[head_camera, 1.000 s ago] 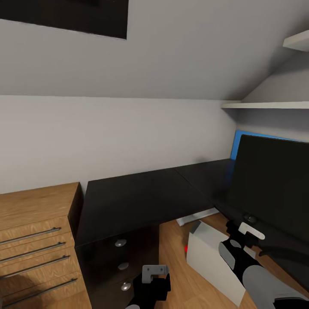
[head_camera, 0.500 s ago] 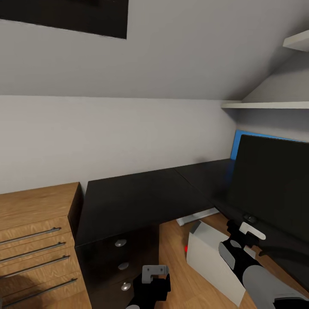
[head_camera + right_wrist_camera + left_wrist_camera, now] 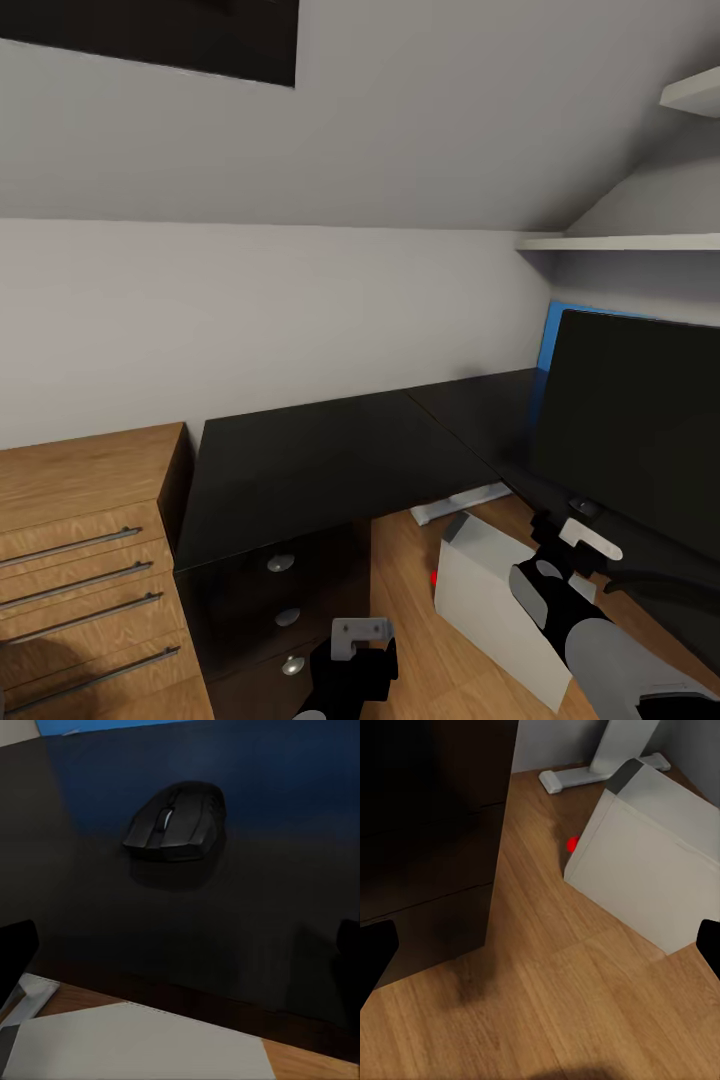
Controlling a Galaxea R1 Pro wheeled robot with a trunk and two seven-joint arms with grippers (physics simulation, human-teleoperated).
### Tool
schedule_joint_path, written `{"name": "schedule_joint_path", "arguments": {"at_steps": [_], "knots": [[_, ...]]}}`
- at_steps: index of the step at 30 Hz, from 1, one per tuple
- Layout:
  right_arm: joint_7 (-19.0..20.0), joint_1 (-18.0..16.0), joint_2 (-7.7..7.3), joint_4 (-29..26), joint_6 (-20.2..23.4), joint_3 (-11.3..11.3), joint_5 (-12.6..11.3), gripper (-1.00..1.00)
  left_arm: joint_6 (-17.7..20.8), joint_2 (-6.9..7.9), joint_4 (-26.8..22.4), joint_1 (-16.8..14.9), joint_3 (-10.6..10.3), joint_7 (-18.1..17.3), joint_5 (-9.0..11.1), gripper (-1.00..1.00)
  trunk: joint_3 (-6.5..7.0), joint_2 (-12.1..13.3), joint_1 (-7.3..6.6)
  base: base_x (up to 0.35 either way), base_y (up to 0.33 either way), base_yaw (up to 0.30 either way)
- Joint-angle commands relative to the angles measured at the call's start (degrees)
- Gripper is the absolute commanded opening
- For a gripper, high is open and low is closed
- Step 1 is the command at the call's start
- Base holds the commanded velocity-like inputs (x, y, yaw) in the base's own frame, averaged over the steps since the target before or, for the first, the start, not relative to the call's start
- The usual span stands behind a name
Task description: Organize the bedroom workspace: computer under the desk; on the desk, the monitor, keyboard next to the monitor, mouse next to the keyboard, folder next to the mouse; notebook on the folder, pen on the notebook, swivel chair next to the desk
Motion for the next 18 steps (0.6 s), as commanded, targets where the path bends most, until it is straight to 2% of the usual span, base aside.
{"name": "schedule_joint_path", "arguments": {"at_steps": [1, 5, 18], "knots": [[-0.29, -0.04, -0.05, 0.02, -0.22, 0.50, -0.46, 1.00, 0.21, 0.00, -0.07, -0.07, -0.08, 0.39, 0.22, 1.00, -0.25, -0.45, 0.22, 0.000, 0.000, 0.000], [-0.36, -0.04, -0.05, 0.06, -0.15, 0.61, -0.33, 1.00, 0.21, 0.00, -0.09, -0.07, -0.08, 0.39, 0.23, 1.00, -0.97, -2.05, 1.10, 0.000, 0.000, 0.000], [-0.05, -0.04, -0.05, 0.06, -0.08, 0.63, -0.21, 1.00, 0.23, 0.14, 0.01, -0.07, -0.14, 0.24, 0.37, 1.00, -0.97, -2.05, 1.10, 0.000, 0.000, 0.000]]}}
